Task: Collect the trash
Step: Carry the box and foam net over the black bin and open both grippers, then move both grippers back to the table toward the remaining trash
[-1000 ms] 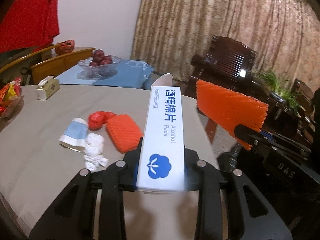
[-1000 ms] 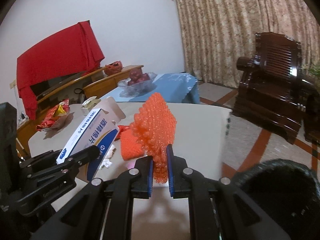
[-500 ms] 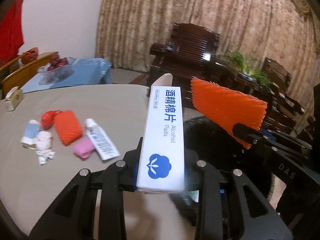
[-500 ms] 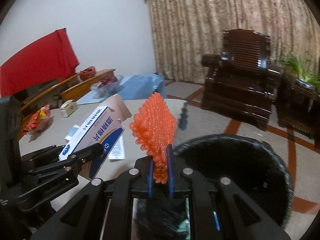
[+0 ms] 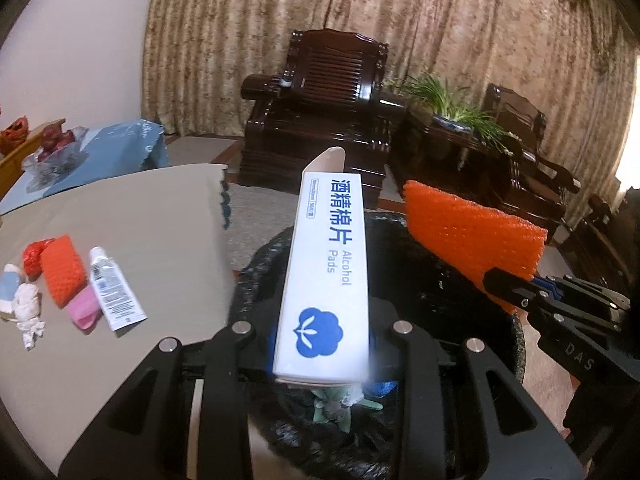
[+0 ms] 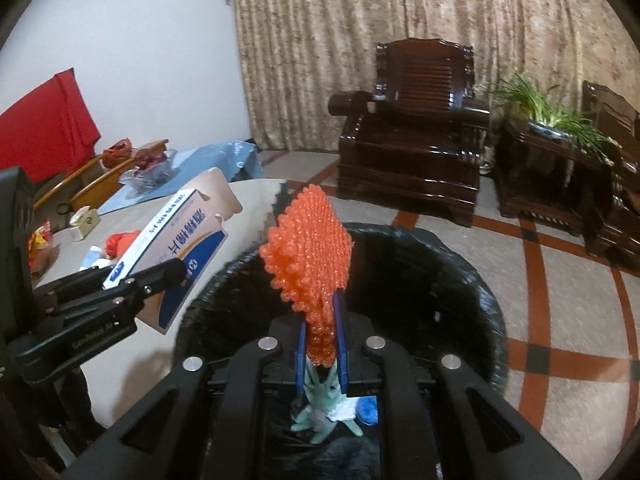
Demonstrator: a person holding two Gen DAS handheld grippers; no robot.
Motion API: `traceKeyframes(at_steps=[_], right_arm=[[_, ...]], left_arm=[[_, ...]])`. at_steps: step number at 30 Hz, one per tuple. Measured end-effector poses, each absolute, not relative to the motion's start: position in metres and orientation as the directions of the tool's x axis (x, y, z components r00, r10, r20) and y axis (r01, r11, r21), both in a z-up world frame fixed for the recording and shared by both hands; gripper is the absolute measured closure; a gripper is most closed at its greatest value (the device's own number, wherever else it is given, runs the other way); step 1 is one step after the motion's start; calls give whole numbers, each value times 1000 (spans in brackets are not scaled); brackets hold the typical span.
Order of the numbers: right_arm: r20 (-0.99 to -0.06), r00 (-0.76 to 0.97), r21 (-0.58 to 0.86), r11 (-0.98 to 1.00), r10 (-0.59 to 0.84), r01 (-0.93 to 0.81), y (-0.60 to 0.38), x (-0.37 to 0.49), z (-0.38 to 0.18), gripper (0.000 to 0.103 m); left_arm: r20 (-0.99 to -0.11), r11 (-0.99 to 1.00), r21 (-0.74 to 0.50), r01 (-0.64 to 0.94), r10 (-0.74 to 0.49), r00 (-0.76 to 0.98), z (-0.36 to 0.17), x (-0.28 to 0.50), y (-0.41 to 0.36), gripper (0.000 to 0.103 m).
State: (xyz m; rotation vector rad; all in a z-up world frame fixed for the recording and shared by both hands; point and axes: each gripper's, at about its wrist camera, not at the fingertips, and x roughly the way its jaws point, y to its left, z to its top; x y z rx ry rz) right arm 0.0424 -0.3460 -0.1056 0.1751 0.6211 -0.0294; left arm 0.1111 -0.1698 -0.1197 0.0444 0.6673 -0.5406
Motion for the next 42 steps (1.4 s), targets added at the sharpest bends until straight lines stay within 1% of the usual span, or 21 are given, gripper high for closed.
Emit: traceKeyframes(at_steps=[6, 8, 11, 12, 13, 14, 15, 16, 17, 18, 19, 21, 22, 23, 24, 27, 36, 42], right_arm=[[-599, 801, 139, 985, 0, 105, -357, 39, -113, 91], [-606, 795, 135, 984, -8, 113, -361, 38, -116, 90], [-619, 785, 130, 984, -19, 126, -364, 37, -121, 89], [-624, 781, 125, 984, -24, 129, -363, 37, -122, 86], [-628, 778, 122, 984, -27, 132, -363, 36, -123, 79], [-631, 775, 118, 984, -30, 135, -363, 36, -125, 75], [-633, 773, 117, 984, -32, 136, -364, 36, -125, 65], [-634, 773, 115, 984, -34, 138, -365, 35, -126, 54], [-635, 772, 110, 984, -41, 142, -365, 35, -127, 46], [-634, 772, 106, 984, -46, 146, -364, 34, -127, 30], [-631, 774, 103, 983, -53, 151, -364, 33, -126, 19], [-622, 781, 108, 983, -51, 150, -361, 32, -124, 10], [-618, 785, 114, 983, -44, 145, -359, 32, -122, 6], [-612, 790, 119, 983, -40, 141, -356, 33, -120, 6], [-608, 793, 124, 983, -32, 134, -355, 34, -119, 6], [-593, 806, 140, 985, -2, 105, -341, 40, -113, 6], [-536, 833, 148, 987, 138, -68, -272, 85, -92, 6], [-511, 833, 132, 977, 213, -169, -223, 114, -85, 6]], left_arm=[[-615, 851, -130, 509, -472, 632, -131, 114, -188, 73], [-623, 848, -130, 514, -473, 623, -134, 116, -191, 72], [-637, 838, -138, 528, -484, 600, -141, 119, -196, 70], [-643, 839, -142, 526, -482, 595, -142, 120, -197, 67], [-645, 836, -150, 527, -487, 589, -143, 121, -197, 64], [-647, 834, -158, 528, -492, 583, -145, 121, -196, 57], [-647, 835, -158, 527, -490, 584, -145, 121, -195, 54], [-646, 837, -157, 525, -489, 586, -145, 121, -194, 54], [-645, 837, -159, 524, -490, 587, -145, 120, -191, 51], [-644, 839, -158, 522, -488, 589, -144, 121, -189, 47], [-641, 844, -153, 514, -481, 598, -143, 121, -186, 44], [-630, 856, -138, 498, -464, 623, -137, 121, -179, 33], [-625, 863, -130, 488, -454, 635, -135, 121, -174, 30], [-620, 871, -122, 475, -441, 649, -133, 119, -167, 23], [-614, 882, -113, 457, -424, 666, -131, 119, -158, 20], [-602, 909, -110, 403, -383, 700, -122, 118, -129, 14], [-575, 975, -87, 204, -217, 789, -101, 125, -34, 13], [-577, 995, -66, 81, -104, 810, -101, 131, 21, 13]])
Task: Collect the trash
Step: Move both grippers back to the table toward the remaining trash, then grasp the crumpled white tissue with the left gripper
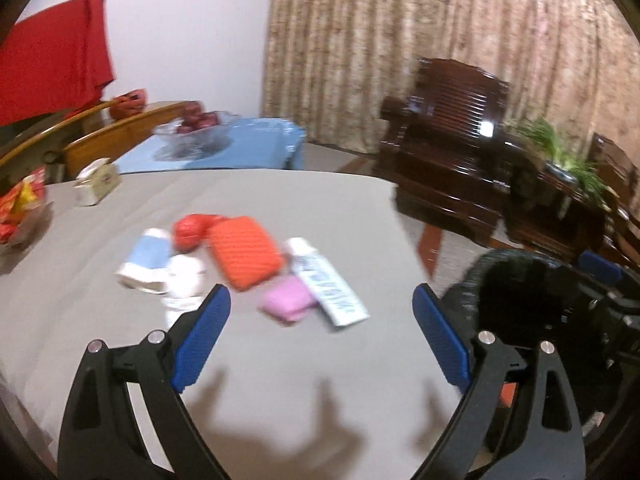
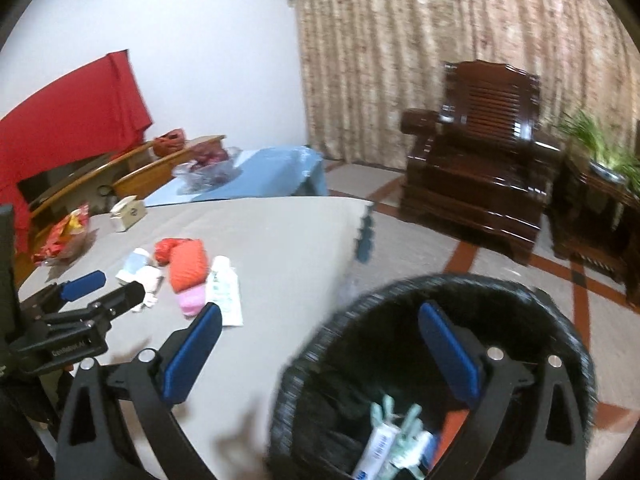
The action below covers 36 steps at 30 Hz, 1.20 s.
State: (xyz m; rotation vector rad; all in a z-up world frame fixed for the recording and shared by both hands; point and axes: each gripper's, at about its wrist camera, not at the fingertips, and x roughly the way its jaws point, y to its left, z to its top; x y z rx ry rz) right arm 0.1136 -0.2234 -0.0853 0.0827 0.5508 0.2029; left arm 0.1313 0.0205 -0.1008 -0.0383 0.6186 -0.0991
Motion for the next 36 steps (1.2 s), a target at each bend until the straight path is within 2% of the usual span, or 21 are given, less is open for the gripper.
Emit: traceKeyframes(at_steps=[7, 11, 22, 28, 31, 33, 36], right_arm=[[-525, 810, 142, 965, 263, -222, -178, 148, -94, 6], [-540, 795, 139, 961, 275, -238, -157, 167, -106, 6], [-607, 740, 134, 956, 288, -262, -115, 210, -142, 7], [-634, 711, 135, 948, 305, -287, -102, 227, -156, 13], [-641, 701, 131, 944, 314, -303, -96, 234, -161, 17], [-646, 690, 132, 938, 325, -319, -90, 238, -163, 19], [-653, 675, 139, 930, 344, -340, -83, 241, -166, 26]], left_arm=[[-593, 999, -43, -21, -9, 805, -112, 143, 72, 14], [-612, 998, -34, -57, 24, 790, -125, 157, 94, 19], [-660, 987, -69, -143, 62, 749, -162, 197, 130, 26], [-692, 988, -72, -140, 52, 720, -182, 222, 134, 32], [-716, 988, -73, -139, 45, 697, -191, 232, 135, 40], [-742, 987, -89, -131, 22, 670, -198, 240, 135, 56], [-749, 987, -114, -117, -8, 663, -200, 243, 136, 74]])
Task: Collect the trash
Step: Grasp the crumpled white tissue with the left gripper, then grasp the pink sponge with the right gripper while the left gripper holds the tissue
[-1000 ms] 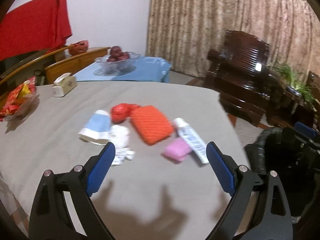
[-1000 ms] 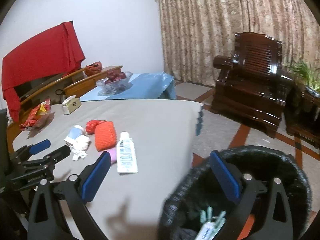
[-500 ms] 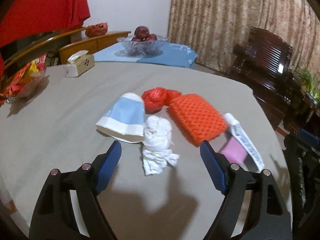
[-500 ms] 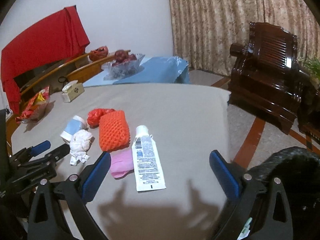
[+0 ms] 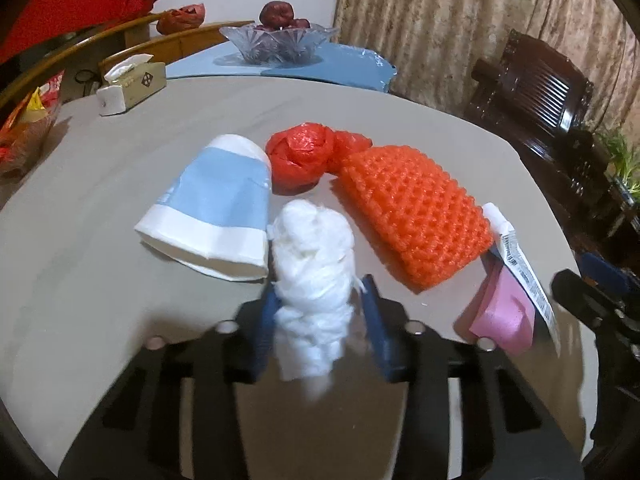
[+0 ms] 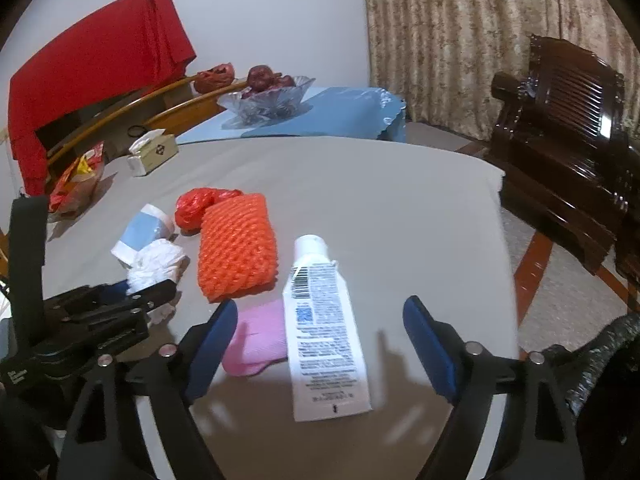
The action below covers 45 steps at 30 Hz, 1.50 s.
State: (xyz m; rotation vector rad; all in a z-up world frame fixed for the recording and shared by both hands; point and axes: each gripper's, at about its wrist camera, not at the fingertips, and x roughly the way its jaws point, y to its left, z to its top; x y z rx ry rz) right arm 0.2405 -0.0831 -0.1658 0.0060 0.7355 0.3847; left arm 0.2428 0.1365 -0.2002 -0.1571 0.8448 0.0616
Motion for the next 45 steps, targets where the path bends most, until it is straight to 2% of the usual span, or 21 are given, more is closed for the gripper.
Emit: traceKeyframes(at_steps=[3, 5, 10, 19, 26, 39, 41, 43, 45], right_arm=[[-659, 657, 141, 918, 367, -371, -73, 241, -168, 31], [-663, 646, 144, 910, 380, -388, -66, 241, -170, 33], [-675, 621, 153, 899, 399, -411, -55, 238, -176, 39], [-702, 599, 140, 899, 385, -414, -42, 238, -188, 43], [-704, 590, 134, 890, 395, -436, -35, 230, -187, 55], [-735, 582, 66, 890, 349, -451, -14, 228, -195, 53], [-733, 590, 60, 897, 338, -439, -16, 227, -195, 59], [-730, 596, 73, 905, 334, -419, -22, 228, -194, 72], [-727, 592, 100, 907, 347, -409, -29, 228, -193, 76]], left_arm=[[-739, 983, -141, -118, -25, 673, -198, 239, 142, 82], [-733, 983, -141, -116, -25, 679, -196, 235, 142, 83], [-717, 984, -138, -112, -21, 697, -188, 216, 142, 84], [-721, 980, -140, -139, -5, 693, -188, 203, 151, 84], [-714, 979, -146, -145, -3, 701, -183, 200, 153, 84], [-718, 977, -146, -154, 3, 696, -181, 191, 155, 83], [-716, 977, -148, -150, -1, 698, -179, 190, 154, 83], [-713, 978, -147, -145, -3, 701, -178, 189, 152, 83], [-710, 980, -144, -137, -6, 704, -175, 187, 150, 83]])
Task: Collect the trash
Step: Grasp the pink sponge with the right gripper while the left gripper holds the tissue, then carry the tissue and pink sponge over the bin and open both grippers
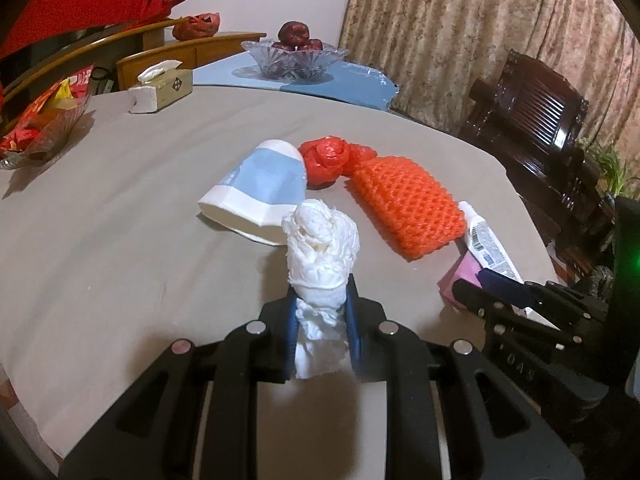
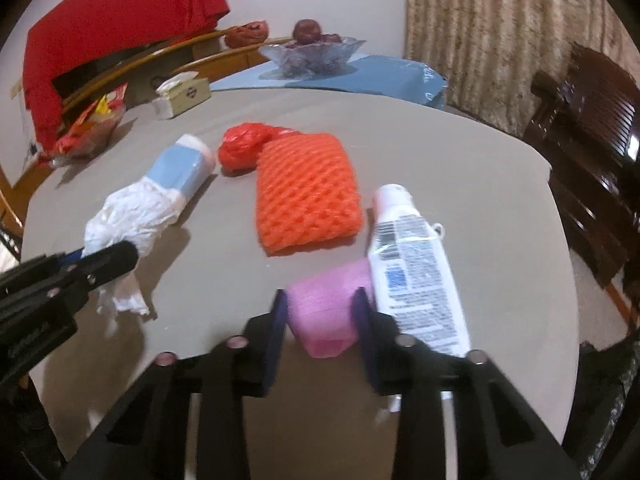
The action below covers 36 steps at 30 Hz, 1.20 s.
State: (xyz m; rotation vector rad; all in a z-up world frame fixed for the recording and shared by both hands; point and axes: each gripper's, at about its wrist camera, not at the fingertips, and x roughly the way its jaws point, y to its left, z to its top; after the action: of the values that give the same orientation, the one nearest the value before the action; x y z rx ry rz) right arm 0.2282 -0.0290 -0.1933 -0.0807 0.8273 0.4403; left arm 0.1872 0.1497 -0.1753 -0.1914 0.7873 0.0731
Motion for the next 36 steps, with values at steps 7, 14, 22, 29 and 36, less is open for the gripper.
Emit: traceKeyframes(at_steps=[7, 14, 22, 29, 36], right_arm=[[-699, 600, 145, 899, 389, -413, -42, 218, -180, 86], [-653, 624, 175, 887, 430, -428, -53, 203, -153, 92], [-603, 649, 191, 874, 464, -447, -64, 184, -126, 93], [-548, 668, 201, 854, 504, -480, -75, 166, -99, 93], [-517, 700, 190, 864, 493, -467, -89, 157, -80, 93]], left_arm=[[-702, 983, -143, -111, -22, 712, -167, 179, 139, 83], [-693, 985, -147, -91, -37, 720, -158, 172, 128, 83], [-678, 986, -151, -66, -55, 733, -144, 163, 116, 83], [-654, 986, -162, -39, -77, 752, -128, 153, 106, 83], [-631, 987, -159, -7, -96, 769, -110, 146, 93, 83]])
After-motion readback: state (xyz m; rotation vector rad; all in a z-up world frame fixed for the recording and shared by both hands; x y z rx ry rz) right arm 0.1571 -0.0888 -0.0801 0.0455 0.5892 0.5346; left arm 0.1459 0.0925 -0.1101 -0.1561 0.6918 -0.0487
